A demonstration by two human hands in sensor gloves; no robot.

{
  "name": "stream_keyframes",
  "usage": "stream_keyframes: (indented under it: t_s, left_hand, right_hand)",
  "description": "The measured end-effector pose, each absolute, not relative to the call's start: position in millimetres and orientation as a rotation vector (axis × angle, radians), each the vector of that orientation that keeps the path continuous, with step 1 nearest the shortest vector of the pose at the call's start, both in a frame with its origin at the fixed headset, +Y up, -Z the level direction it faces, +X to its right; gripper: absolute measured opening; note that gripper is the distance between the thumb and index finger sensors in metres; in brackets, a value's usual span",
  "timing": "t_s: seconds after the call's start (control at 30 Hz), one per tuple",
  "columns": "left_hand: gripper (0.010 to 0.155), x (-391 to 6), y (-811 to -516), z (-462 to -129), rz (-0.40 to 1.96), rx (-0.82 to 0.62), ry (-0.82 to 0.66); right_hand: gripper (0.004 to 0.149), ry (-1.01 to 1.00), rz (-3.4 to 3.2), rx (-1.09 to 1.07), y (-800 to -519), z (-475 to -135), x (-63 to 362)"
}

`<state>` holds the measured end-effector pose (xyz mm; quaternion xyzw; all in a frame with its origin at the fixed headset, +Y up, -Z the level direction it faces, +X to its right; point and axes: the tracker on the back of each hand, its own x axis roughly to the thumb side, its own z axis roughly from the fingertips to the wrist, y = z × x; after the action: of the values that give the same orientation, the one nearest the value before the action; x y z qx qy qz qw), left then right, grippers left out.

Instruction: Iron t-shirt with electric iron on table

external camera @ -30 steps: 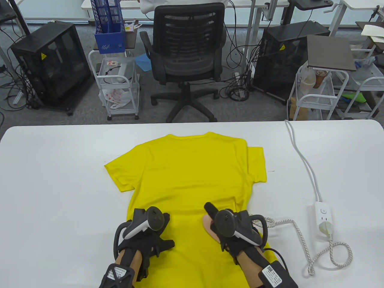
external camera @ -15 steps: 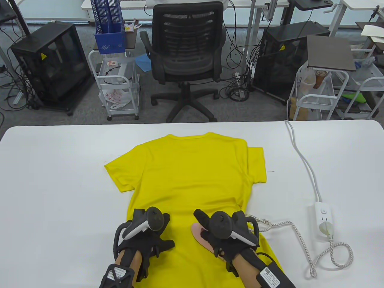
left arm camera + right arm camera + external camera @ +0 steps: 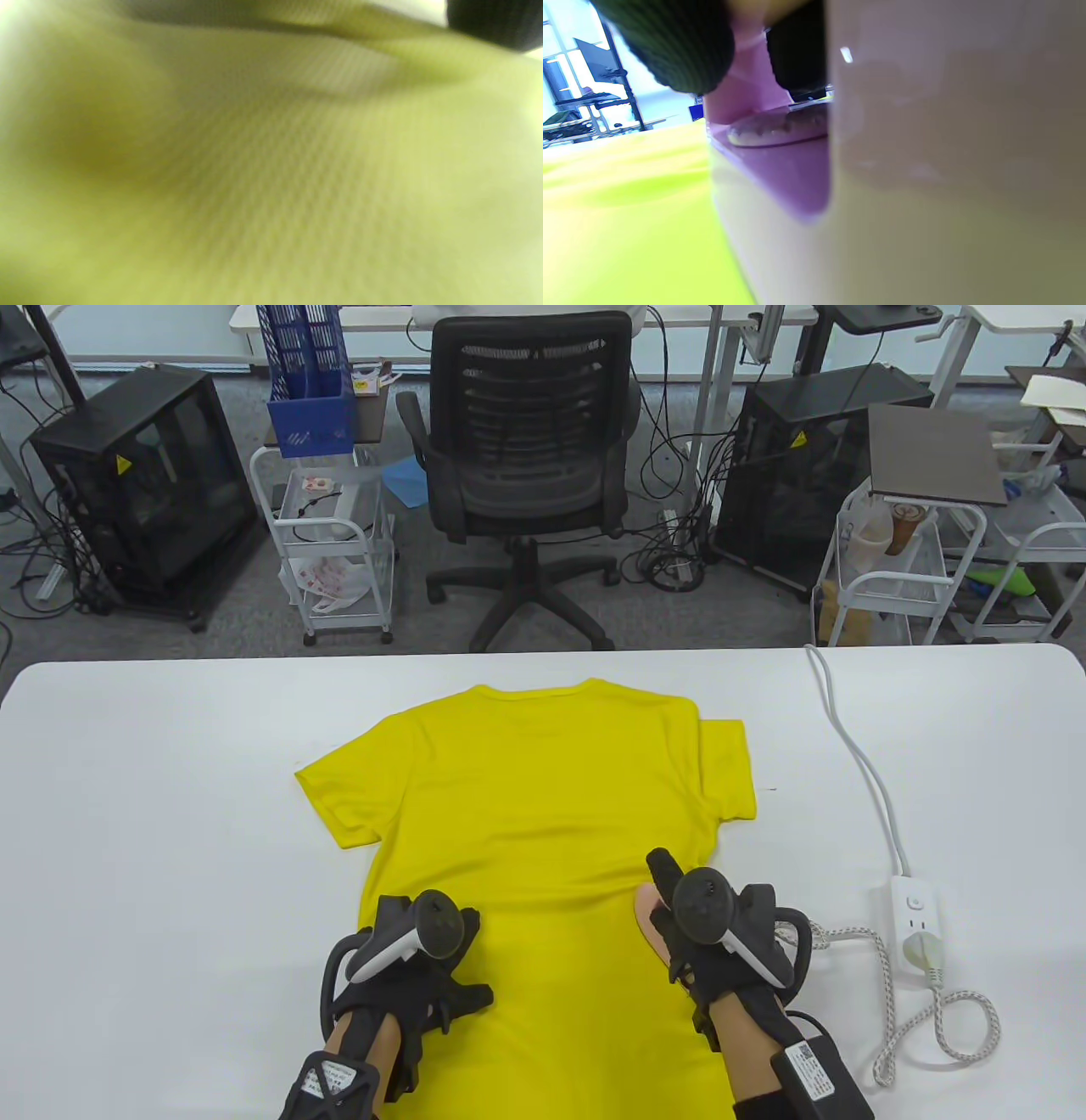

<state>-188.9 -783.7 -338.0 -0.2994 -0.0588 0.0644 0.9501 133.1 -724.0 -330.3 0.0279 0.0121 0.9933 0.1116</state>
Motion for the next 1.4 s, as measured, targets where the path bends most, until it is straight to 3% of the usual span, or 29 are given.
stream_keyframes:
  t_s: [0.2, 0.3, 0.4, 0.63, 0.77, 1.03, 1.13, 1.27, 1.4]
  left_hand:
    - [0.093, -189, -784, -338, 0.133, -0.609, -0.117]
    - [0.092, -189, -784, -338, 0.134, -0.609, -0.117]
    - [0.093, -189, -784, -338, 0.135, -0.609, -0.118]
    - [0.093, -189, -784, -338, 0.134, -0.609, -0.119]
    - [0.093, -189, -784, -338, 0.135, -0.609, -0.12]
    - [0.092, -190, -784, -338, 0.135, -0.609, -0.117]
    - [0.092, -190, -784, -338, 0.136, -0.61, -0.117]
    - [0.093, -190, -784, -338, 0.136, -0.609, -0.118]
    - [0.092, -190, -783, -338, 0.135, -0.61, -0.118]
  right_hand:
    - [0.066, 0.179, 2.806, 0.549, -725, -308, 65]
    - [0.066, 0.136, 2.872, 0.634, -724, -302, 51]
    - [0.066, 0.077, 2.917, 0.54, -724, -307, 59]
    - [0.066, 0.001, 2.937, -0.001, -725, -335, 144]
    - [0.066, 0.05, 2.849, -0.06, -725, -337, 160]
    - [0.065, 0.242, 2.781, 0.557, -725, -312, 70]
    - [0.066, 0.244, 2.781, 0.689, -723, -302, 47]
    - [0.066, 0.122, 2.89, 0.547, -723, -310, 62]
    - [0.067, 0.055, 2.939, 0.146, -724, -332, 122]
